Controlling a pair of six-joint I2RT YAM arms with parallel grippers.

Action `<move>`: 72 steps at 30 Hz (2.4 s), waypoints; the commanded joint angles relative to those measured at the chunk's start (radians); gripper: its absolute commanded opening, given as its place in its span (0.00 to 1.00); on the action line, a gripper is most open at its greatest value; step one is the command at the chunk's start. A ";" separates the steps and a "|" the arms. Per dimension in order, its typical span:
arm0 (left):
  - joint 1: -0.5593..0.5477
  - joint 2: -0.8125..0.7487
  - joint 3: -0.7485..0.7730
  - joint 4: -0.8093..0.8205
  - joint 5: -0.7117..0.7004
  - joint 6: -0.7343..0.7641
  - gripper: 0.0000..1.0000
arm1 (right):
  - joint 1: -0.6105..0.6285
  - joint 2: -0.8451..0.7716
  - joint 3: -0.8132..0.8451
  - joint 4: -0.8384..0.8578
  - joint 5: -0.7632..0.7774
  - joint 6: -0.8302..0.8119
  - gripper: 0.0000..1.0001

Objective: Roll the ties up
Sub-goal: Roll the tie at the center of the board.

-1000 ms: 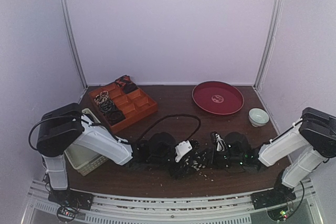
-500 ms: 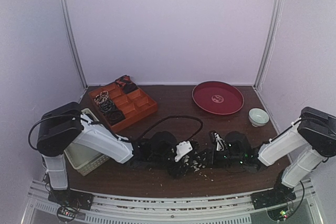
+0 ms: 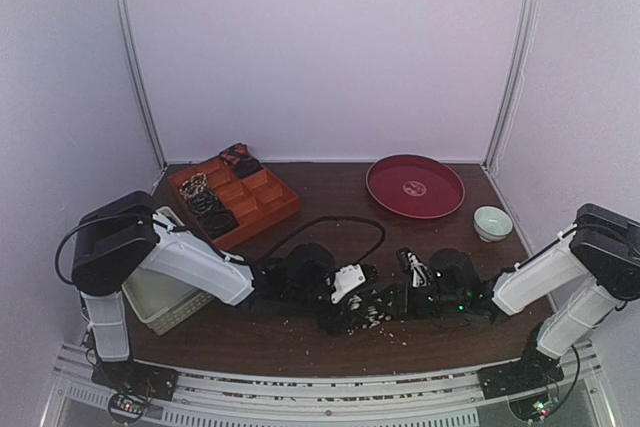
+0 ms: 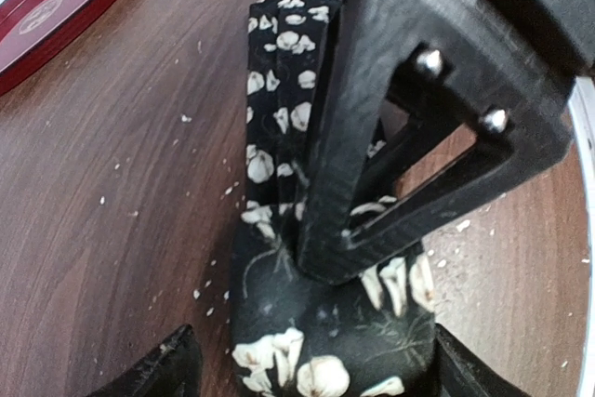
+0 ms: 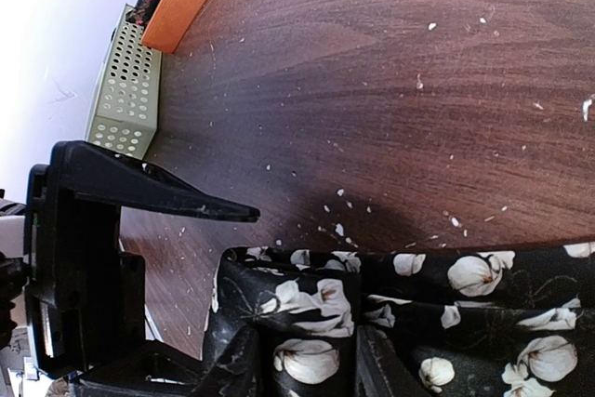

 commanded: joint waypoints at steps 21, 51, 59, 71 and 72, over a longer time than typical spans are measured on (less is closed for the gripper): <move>0.008 0.044 0.073 -0.060 0.093 0.023 0.52 | -0.032 -0.099 0.043 -0.238 0.029 -0.091 0.36; 0.006 -0.120 -0.249 0.143 -0.102 -0.494 0.01 | -0.012 -0.022 -0.018 -0.117 -0.032 -0.031 0.29; 0.004 -0.063 -0.210 0.133 -0.144 -0.551 0.00 | -0.012 -0.044 -0.012 -0.176 0.019 -0.072 0.29; 0.005 -0.004 -0.166 0.160 -0.116 -0.590 0.00 | -0.016 -0.018 -0.004 -0.184 0.058 -0.096 0.29; 0.006 0.003 -0.165 0.171 -0.103 -0.592 0.00 | -0.016 -0.018 -0.003 -0.185 0.058 -0.097 0.29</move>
